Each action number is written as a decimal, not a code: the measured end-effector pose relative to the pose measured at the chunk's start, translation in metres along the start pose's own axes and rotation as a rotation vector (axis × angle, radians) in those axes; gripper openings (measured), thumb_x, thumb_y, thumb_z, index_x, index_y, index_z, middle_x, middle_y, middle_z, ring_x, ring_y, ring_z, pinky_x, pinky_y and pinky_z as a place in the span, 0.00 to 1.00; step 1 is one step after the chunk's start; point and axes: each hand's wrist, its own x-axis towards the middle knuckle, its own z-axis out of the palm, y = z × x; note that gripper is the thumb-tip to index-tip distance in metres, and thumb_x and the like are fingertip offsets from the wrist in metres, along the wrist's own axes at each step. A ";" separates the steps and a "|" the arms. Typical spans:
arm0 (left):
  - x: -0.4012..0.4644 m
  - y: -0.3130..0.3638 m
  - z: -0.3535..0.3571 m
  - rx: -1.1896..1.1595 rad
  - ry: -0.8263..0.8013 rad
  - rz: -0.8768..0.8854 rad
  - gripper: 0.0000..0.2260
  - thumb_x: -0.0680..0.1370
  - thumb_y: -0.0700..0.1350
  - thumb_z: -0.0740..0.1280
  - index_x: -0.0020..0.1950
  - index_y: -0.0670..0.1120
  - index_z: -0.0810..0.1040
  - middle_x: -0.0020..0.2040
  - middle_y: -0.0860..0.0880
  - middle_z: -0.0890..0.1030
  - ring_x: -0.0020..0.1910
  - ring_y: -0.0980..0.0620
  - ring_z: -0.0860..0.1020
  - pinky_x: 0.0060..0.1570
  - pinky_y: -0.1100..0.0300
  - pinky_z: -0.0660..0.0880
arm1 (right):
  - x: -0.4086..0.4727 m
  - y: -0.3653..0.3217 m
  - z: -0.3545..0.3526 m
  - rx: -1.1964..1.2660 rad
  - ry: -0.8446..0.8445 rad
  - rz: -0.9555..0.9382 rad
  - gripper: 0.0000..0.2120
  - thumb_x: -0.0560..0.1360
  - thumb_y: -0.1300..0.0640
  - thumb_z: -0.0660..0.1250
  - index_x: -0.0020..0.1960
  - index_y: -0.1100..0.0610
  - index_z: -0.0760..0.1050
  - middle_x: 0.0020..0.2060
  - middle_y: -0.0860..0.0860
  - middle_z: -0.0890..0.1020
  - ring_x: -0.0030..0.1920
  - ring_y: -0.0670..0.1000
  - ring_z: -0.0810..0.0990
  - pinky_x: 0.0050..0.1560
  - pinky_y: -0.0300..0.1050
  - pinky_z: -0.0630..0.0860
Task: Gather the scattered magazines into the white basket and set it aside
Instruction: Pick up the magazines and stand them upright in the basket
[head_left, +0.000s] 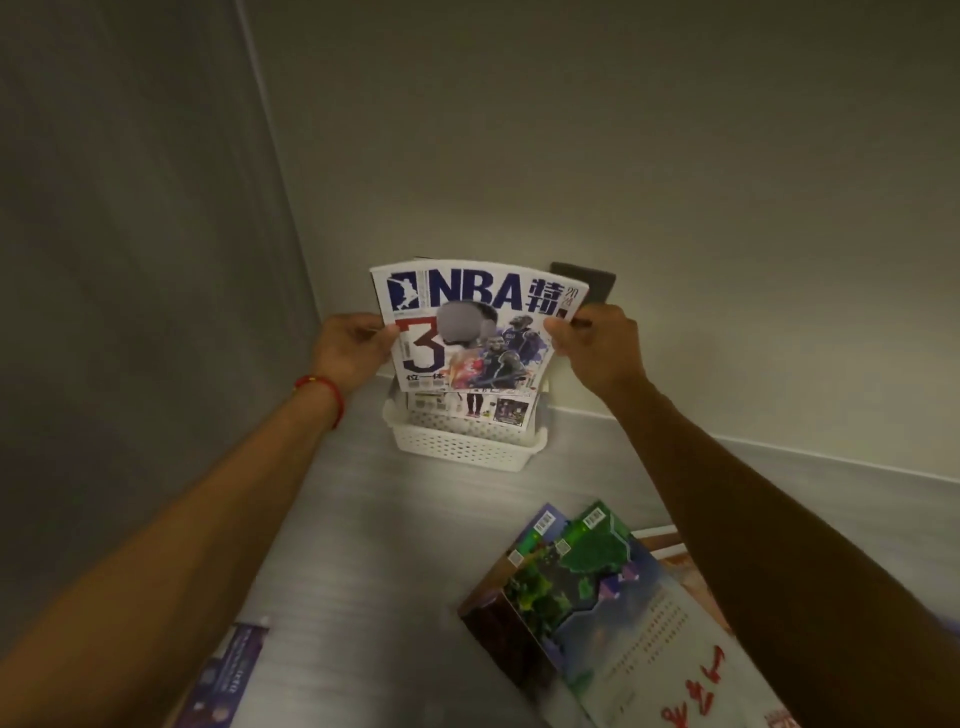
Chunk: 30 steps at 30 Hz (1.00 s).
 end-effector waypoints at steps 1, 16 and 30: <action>0.005 -0.007 0.002 0.012 -0.007 -0.018 0.09 0.77 0.40 0.71 0.55 0.38 0.83 0.54 0.40 0.84 0.53 0.40 0.83 0.58 0.42 0.80 | 0.002 0.004 0.005 0.002 -0.006 0.034 0.12 0.77 0.52 0.69 0.55 0.58 0.82 0.53 0.54 0.86 0.39 0.46 0.82 0.36 0.30 0.73; 0.039 -0.065 0.036 0.106 0.014 -0.181 0.11 0.76 0.46 0.72 0.54 0.41 0.85 0.52 0.39 0.86 0.52 0.39 0.83 0.58 0.45 0.80 | -0.013 0.045 0.049 0.260 -0.200 0.322 0.13 0.81 0.64 0.59 0.64 0.59 0.74 0.60 0.55 0.82 0.58 0.56 0.82 0.61 0.58 0.78; -0.064 -0.067 0.093 0.345 0.014 0.100 0.16 0.73 0.29 0.65 0.58 0.42 0.77 0.60 0.40 0.80 0.55 0.39 0.80 0.57 0.49 0.79 | -0.185 0.171 -0.018 -0.096 -0.316 0.402 0.14 0.79 0.62 0.62 0.63 0.56 0.77 0.60 0.55 0.80 0.59 0.55 0.79 0.57 0.42 0.72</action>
